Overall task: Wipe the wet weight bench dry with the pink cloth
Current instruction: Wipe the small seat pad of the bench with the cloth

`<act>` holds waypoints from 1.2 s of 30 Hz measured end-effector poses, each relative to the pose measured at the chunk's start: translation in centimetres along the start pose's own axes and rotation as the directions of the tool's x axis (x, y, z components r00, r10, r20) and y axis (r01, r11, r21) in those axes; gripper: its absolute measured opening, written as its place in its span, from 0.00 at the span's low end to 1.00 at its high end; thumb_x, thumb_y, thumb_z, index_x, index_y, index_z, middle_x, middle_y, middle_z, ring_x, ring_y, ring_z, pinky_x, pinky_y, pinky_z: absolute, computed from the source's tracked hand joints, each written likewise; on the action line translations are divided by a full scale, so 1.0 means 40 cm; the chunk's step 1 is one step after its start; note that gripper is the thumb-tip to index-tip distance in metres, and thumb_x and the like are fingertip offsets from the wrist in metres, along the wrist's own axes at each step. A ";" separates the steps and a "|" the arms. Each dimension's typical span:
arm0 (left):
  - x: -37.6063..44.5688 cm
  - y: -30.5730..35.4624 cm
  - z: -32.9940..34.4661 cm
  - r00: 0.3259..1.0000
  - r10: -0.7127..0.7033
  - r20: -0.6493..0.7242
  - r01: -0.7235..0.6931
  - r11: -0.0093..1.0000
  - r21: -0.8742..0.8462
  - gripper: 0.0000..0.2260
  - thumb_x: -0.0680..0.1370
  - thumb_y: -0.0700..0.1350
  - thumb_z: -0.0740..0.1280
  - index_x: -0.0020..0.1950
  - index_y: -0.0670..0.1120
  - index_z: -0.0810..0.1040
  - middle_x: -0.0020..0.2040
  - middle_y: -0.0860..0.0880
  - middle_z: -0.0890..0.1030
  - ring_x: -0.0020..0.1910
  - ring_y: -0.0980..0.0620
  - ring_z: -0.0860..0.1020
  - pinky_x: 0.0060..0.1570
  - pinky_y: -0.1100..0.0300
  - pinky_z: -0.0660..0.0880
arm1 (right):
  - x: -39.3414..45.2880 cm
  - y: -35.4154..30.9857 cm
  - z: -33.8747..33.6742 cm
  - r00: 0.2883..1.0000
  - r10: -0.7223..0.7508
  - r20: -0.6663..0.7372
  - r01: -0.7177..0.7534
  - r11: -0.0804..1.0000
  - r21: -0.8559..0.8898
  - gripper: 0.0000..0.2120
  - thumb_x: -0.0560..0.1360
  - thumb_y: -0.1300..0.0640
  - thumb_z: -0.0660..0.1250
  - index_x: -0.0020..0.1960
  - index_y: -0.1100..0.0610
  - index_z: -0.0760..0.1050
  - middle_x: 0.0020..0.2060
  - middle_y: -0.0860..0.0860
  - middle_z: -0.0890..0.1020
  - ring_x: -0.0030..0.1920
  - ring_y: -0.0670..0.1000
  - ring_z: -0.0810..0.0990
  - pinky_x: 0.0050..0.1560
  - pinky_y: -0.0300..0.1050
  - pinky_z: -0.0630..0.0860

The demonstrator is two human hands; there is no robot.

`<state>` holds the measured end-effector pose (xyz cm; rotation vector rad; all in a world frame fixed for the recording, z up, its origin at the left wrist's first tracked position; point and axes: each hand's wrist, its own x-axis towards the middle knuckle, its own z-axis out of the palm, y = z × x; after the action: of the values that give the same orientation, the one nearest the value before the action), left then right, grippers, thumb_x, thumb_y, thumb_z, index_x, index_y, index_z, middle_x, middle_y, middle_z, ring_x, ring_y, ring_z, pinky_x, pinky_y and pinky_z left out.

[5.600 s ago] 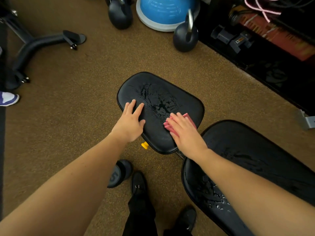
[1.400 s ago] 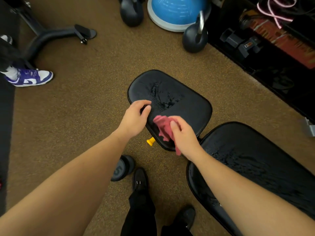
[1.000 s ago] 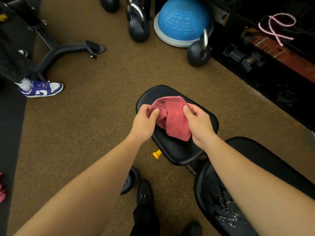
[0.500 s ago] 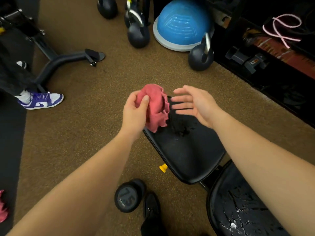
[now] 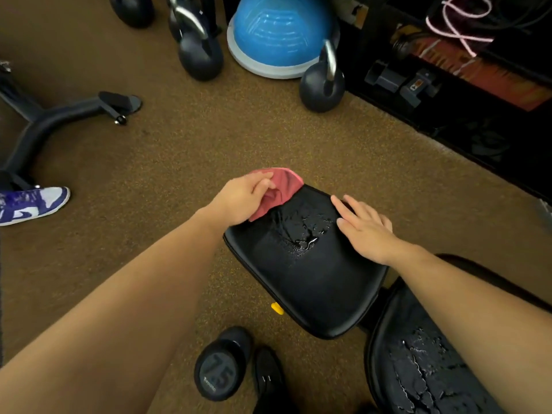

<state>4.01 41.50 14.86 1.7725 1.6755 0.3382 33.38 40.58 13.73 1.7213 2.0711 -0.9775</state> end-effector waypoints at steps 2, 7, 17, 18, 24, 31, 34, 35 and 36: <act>0.019 -0.004 -0.005 0.998 0.059 0.019 -0.061 0.988 0.144 0.15 0.85 0.50 0.57 0.70 0.54 0.74 0.72 0.51 0.72 0.72 0.47 0.67 0.71 0.50 0.62 | 0.003 -0.001 0.005 1.000 0.012 -0.001 -0.012 1.000 -0.004 0.23 0.85 0.42 0.43 0.78 0.29 0.43 0.81 0.37 0.45 0.80 0.47 0.42 0.76 0.57 0.41; 0.003 -0.012 0.040 0.979 0.031 0.200 -0.116 0.897 0.426 0.25 0.84 0.63 0.48 0.81 0.64 0.48 0.82 0.53 0.42 0.81 0.45 0.41 0.78 0.43 0.43 | 0.001 0.002 0.010 1.000 0.013 -0.001 -0.013 1.000 -0.025 0.24 0.85 0.42 0.44 0.78 0.29 0.41 0.81 0.37 0.44 0.80 0.47 0.41 0.77 0.57 0.41; -0.102 -0.066 0.067 0.995 0.071 0.074 -0.092 0.936 0.341 0.23 0.86 0.53 0.50 0.82 0.56 0.52 0.82 0.55 0.47 0.81 0.48 0.42 0.77 0.51 0.40 | -0.014 0.007 0.006 1.000 -0.005 0.006 0.005 1.000 -0.023 0.24 0.85 0.43 0.46 0.78 0.29 0.42 0.81 0.37 0.44 0.80 0.46 0.41 0.77 0.58 0.40; -0.116 -0.069 0.071 0.997 0.059 0.050 -0.072 0.946 0.317 0.23 0.86 0.53 0.51 0.82 0.56 0.53 0.82 0.55 0.48 0.81 0.49 0.42 0.76 0.52 0.39 | -0.016 0.009 0.004 1.000 -0.007 0.010 0.007 1.000 -0.025 0.24 0.85 0.43 0.46 0.78 0.29 0.42 0.81 0.36 0.44 0.81 0.46 0.41 0.77 0.58 0.40; -0.179 -0.066 0.105 1.000 0.003 -0.027 0.004 0.975 0.222 0.22 0.86 0.52 0.52 0.81 0.55 0.56 0.82 0.55 0.50 0.81 0.50 0.43 0.77 0.52 0.40 | -0.038 0.016 0.012 1.000 -0.029 0.003 0.030 0.996 -0.089 0.25 0.85 0.44 0.45 0.78 0.31 0.41 0.81 0.38 0.41 0.81 0.48 0.39 0.77 0.59 0.41; -0.264 -0.043 0.157 0.992 -0.065 -0.112 0.077 0.992 0.103 0.21 0.86 0.50 0.54 0.80 0.54 0.61 0.81 0.55 0.54 0.81 0.51 0.46 0.79 0.50 0.44 | -0.071 0.040 0.011 0.997 -0.071 -0.008 0.070 0.992 -0.102 0.25 0.85 0.42 0.43 0.80 0.34 0.40 0.81 0.39 0.40 0.81 0.49 0.39 0.78 0.60 0.44; -0.299 -0.019 0.185 0.985 -0.096 -0.145 0.107 0.992 0.068 0.21 0.87 0.50 0.53 0.80 0.54 0.61 0.81 0.56 0.54 0.81 0.52 0.46 0.78 0.52 0.42 | -0.088 0.064 0.016 0.999 -0.018 -0.047 0.018 1.000 -0.010 0.28 0.85 0.41 0.45 0.81 0.39 0.39 0.81 0.41 0.43 0.81 0.52 0.43 0.77 0.60 0.51; -0.311 -0.011 0.195 0.983 -0.107 -0.152 0.116 0.991 0.058 0.21 0.87 0.50 0.53 0.80 0.54 0.61 0.81 0.57 0.54 0.81 0.52 0.45 0.77 0.53 0.41 | -0.096 0.075 0.022 0.998 0.014 -0.053 -0.012 1.000 0.025 0.28 0.85 0.41 0.46 0.81 0.40 0.38 0.82 0.43 0.44 0.81 0.55 0.47 0.76 0.60 0.54; -0.323 -0.003 0.206 0.980 -0.115 -0.159 0.124 0.991 0.046 0.21 0.87 0.50 0.53 0.80 0.54 0.61 0.81 0.57 0.54 0.81 0.52 0.45 0.77 0.53 0.41 | -0.103 0.086 0.028 0.998 0.037 -0.054 -0.034 0.999 0.041 0.29 0.85 0.41 0.47 0.81 0.40 0.38 0.82 0.45 0.45 0.80 0.58 0.51 0.75 0.60 0.57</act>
<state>7.04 26.77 11.90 1.7131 1.9102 0.3879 37.46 36.94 14.28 1.8180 2.0603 -0.9786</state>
